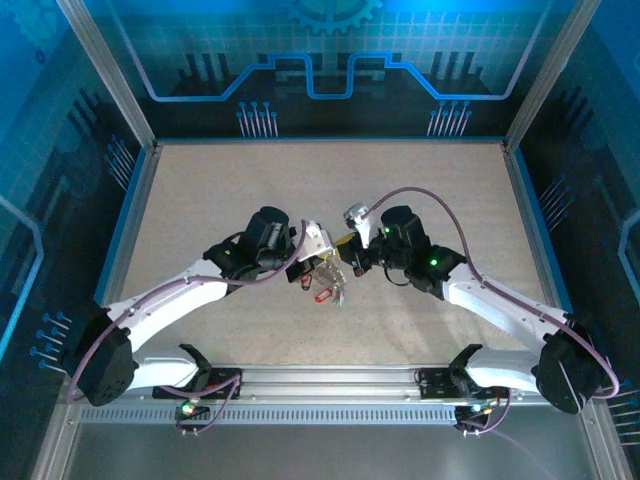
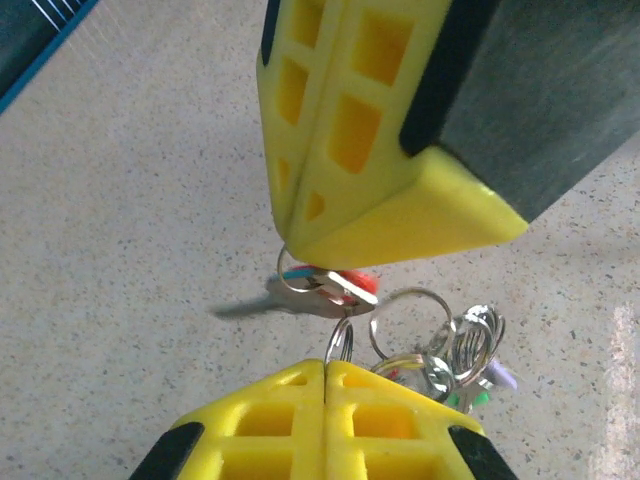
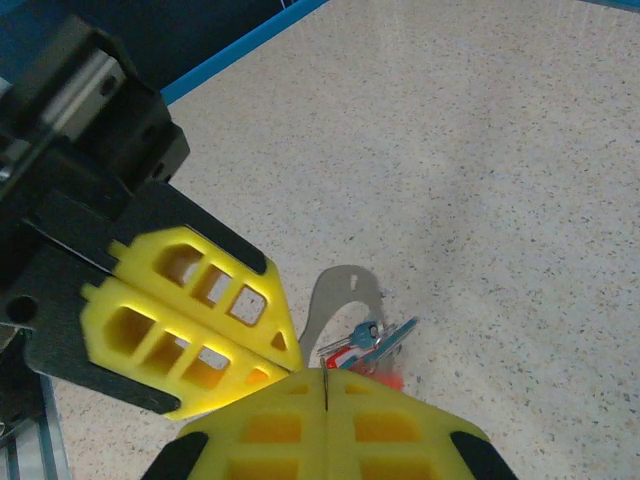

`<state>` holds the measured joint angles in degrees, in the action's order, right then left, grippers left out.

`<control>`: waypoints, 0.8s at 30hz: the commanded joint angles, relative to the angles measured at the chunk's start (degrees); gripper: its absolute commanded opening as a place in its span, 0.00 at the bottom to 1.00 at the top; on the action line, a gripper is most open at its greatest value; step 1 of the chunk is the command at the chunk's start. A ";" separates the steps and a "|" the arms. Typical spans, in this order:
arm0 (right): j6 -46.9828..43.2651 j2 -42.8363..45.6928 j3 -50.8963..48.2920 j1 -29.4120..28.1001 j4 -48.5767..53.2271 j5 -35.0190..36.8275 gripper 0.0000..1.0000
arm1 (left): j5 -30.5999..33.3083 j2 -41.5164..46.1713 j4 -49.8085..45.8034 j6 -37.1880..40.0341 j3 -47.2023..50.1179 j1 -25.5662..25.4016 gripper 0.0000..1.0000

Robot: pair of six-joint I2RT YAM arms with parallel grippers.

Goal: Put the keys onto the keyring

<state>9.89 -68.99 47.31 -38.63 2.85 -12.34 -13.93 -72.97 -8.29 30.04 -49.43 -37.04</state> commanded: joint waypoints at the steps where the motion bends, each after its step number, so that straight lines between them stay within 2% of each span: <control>1: -1.06 0.44 0.57 -0.57 -1.36 0.14 0.00 | -0.77 -1.46 -0.71 -3.20 -3.16 -0.28 0.00; 11: -8.66 2.81 -0.44 -0.59 4.00 2.77 0.00 | -1.80 -1.70 -0.38 -5.61 -3.38 -0.24 0.00; 17: -12.08 3.25 -0.36 -0.52 5.31 5.47 0.00 | -1.39 -3.98 -1.49 -11.16 -5.77 -0.25 0.00; 24: -14.39 2.47 -0.33 0.18 5.54 4.80 0.00 | -3.01 -4.04 0.66 -14.22 -5.07 -0.31 0.00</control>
<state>-2.35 -66.63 47.24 -38.59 7.53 -7.68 -14.41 -77.65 -10.09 18.74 -53.84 -37.04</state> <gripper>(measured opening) 0.050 0.062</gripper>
